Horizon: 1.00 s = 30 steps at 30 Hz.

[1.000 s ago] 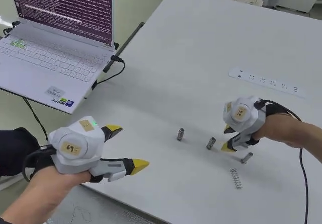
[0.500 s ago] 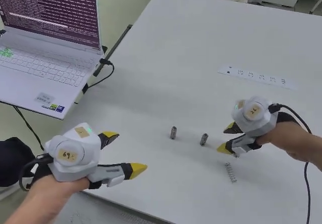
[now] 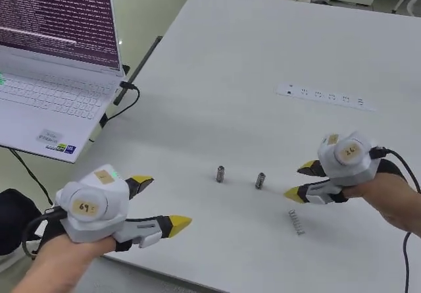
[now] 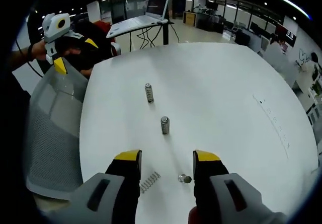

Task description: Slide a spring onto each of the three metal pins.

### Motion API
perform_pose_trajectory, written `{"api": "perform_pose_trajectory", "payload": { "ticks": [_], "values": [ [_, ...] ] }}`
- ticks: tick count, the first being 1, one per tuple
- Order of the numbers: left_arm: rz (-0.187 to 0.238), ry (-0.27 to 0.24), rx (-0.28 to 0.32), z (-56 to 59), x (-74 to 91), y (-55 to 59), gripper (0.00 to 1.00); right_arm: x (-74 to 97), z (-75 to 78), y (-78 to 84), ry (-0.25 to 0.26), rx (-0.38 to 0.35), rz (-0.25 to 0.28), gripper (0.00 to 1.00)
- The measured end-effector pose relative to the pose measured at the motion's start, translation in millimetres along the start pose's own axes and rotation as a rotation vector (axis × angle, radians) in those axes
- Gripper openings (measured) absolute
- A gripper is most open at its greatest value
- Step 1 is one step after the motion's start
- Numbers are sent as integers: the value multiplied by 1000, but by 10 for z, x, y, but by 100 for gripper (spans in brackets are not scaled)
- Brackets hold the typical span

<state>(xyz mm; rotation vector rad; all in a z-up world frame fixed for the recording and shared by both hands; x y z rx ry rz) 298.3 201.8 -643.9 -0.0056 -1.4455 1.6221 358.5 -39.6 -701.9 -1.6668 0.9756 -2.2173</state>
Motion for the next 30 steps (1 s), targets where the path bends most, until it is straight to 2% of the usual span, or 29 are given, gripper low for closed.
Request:
{"api": "perform_pose_trajectory", "payload": {
  "ticks": [8,10,18,30],
  "values": [
    [-3,6,-5,32,-27,-6,63,111,-32,-32,63,-44,66,42],
    [-6,9,-8,45,-33,-6,63,167,-22,-49,95,-50,88,42],
    [-14,21,-15,71,-75,-21,63,377,-52,-74,158,-94,155,47],
    [-20,45,-29,144,-173,-63,62,571,-230,46,205,-155,184,51]
  ]
}}
Point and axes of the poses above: the centre of the closed fingertips' face, and the gripper's own axes: x roughly backward along the fingers, z roughly to its right, y roughly out of its underside, the point moved 1 cm from there along x, roughly backward along the fingers, and after that the axes turned 15 degrees about x, right-handed, at the moved point
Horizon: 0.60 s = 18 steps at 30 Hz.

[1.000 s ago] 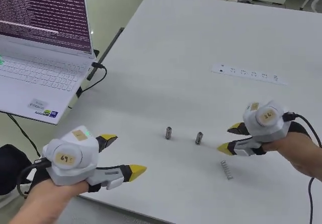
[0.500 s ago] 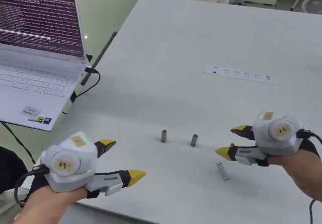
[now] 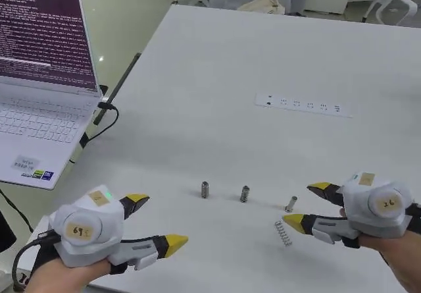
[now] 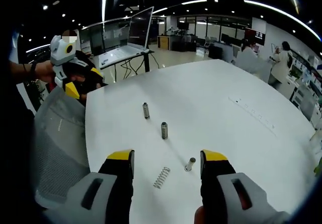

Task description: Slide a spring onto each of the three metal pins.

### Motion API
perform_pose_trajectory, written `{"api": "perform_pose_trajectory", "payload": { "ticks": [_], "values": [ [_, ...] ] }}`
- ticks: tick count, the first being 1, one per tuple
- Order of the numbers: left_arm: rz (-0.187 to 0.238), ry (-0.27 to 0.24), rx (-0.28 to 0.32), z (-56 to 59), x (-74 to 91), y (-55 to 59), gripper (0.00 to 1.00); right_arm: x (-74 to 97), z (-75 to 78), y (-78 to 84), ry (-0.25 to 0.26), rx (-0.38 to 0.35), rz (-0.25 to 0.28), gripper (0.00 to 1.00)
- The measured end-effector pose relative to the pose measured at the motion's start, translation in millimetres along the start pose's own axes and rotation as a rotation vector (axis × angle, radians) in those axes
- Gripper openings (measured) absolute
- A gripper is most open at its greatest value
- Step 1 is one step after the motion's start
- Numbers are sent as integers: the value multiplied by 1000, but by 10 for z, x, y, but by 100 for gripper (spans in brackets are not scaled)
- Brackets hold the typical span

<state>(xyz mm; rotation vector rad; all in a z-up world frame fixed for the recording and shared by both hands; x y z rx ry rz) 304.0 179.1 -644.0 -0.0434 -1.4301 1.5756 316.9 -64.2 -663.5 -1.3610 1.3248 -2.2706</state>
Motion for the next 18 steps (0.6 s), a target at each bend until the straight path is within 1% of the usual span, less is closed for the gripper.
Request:
{"api": "perform_pose_trajectory", "payload": {
  "ticks": [5,8,12,18],
  "values": [
    [-4,12,-7,32,-29,-8,62,109,-79,65,18,-29,2,53],
    [-6,16,-9,41,-45,-13,62,180,-123,119,33,-63,17,55],
    [-11,24,-14,59,-65,-13,62,271,-180,194,50,-94,23,58],
    [-18,33,-20,58,-104,-19,62,346,-283,259,69,-141,29,61]
  ]
}}
Point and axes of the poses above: the centre of the closed fingertips' face, and the gripper's own axes: x roughly backward along the fingers, z roughly to its right, y roughly out of its underside, the point moved 1 cm from there along x, roughly backward along the fingers, and after that the axes turned 15 degrees about x, right-handed, at the moved point
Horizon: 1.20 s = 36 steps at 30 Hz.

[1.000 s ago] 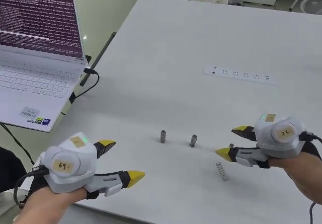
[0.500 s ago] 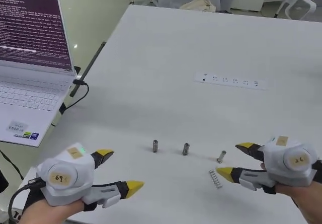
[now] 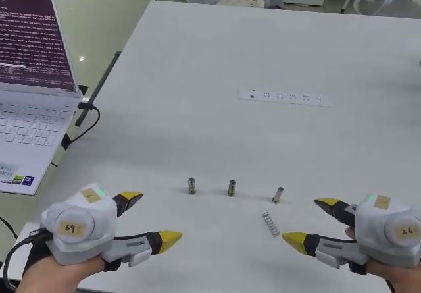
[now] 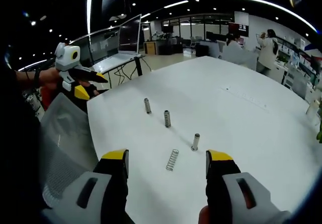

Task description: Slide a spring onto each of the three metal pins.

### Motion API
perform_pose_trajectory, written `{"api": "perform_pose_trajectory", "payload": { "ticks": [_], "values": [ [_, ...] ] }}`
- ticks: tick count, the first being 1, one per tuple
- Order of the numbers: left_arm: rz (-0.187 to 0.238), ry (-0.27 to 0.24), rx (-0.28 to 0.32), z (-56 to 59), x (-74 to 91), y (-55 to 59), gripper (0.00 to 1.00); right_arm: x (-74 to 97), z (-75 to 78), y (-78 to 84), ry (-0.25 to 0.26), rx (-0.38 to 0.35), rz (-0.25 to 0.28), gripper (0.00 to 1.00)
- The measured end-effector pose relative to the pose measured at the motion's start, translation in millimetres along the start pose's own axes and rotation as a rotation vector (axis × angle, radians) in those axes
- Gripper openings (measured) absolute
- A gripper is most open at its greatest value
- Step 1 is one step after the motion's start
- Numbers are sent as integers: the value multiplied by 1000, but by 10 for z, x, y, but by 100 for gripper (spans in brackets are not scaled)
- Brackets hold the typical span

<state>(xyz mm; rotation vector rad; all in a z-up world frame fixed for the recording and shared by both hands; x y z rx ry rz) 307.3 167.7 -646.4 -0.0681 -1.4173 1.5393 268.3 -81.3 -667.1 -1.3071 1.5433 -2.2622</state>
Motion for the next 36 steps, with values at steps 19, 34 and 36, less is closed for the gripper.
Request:
{"api": "perform_pose_trajectory", "payload": {
  "ticks": [19,34,36],
  "values": [
    [-17,34,-39,72,-85,-75,62,123,-126,49,13,-22,6,67],
    [-103,147,-180,422,-359,-44,61,190,-158,44,9,-26,0,68],
    [-113,161,-195,465,-396,-41,61,196,-148,39,10,-28,3,68]
  ]
}}
Point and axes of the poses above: the centre of the closed fingertips' face, and the gripper's own axes: x roughly backward along the fingers, z roughly to its right, y roughly out of its underside, the point moved 1 cm from there along x, roughly backward along the fingers, and after that the axes turned 15 degrees about x, right-handed, at the moved point
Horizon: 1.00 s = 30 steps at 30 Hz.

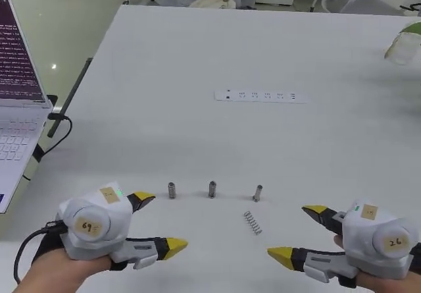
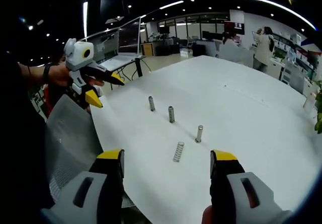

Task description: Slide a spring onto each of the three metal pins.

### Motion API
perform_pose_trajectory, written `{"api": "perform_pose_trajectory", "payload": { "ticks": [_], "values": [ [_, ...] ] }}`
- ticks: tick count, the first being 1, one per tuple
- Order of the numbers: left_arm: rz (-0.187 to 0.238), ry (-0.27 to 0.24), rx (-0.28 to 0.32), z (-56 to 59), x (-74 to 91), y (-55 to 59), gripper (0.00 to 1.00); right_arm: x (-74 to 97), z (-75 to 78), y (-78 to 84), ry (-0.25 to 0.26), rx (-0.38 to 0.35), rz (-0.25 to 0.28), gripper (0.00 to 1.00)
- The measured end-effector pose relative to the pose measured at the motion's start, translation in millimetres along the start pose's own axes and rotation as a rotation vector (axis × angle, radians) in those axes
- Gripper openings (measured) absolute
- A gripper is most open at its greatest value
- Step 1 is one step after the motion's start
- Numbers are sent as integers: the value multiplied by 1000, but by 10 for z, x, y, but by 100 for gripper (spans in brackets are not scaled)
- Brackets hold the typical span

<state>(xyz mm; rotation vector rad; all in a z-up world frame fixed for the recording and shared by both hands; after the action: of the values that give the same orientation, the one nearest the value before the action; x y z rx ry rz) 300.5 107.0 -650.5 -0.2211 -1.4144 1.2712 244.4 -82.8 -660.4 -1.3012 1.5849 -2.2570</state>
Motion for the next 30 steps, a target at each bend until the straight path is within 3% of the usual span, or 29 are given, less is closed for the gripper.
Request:
{"api": "perform_pose_trajectory", "payload": {
  "ticks": [8,22,30],
  "values": [
    [-20,50,-49,106,-166,-84,60,14,16,-33,1,2,-1,67],
    [-103,139,-209,300,-503,-135,56,26,18,-43,-6,9,-11,67],
    [-117,171,-255,378,-682,-194,53,66,15,-47,-4,14,-19,66]
  ]
}}
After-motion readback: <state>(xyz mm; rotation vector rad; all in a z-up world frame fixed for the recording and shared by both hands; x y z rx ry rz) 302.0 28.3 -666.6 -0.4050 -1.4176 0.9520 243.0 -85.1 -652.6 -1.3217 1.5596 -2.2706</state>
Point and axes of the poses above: the centre of the closed fingertips' face, and the gripper's own axes: x roughly backward along the fingers, z roughly to its right, y roughly out of its underside, the point moved 1 cm from there along x, roughly backward along the fingers, and after that the axes turned 15 degrees about x, right-handed, at the moved point
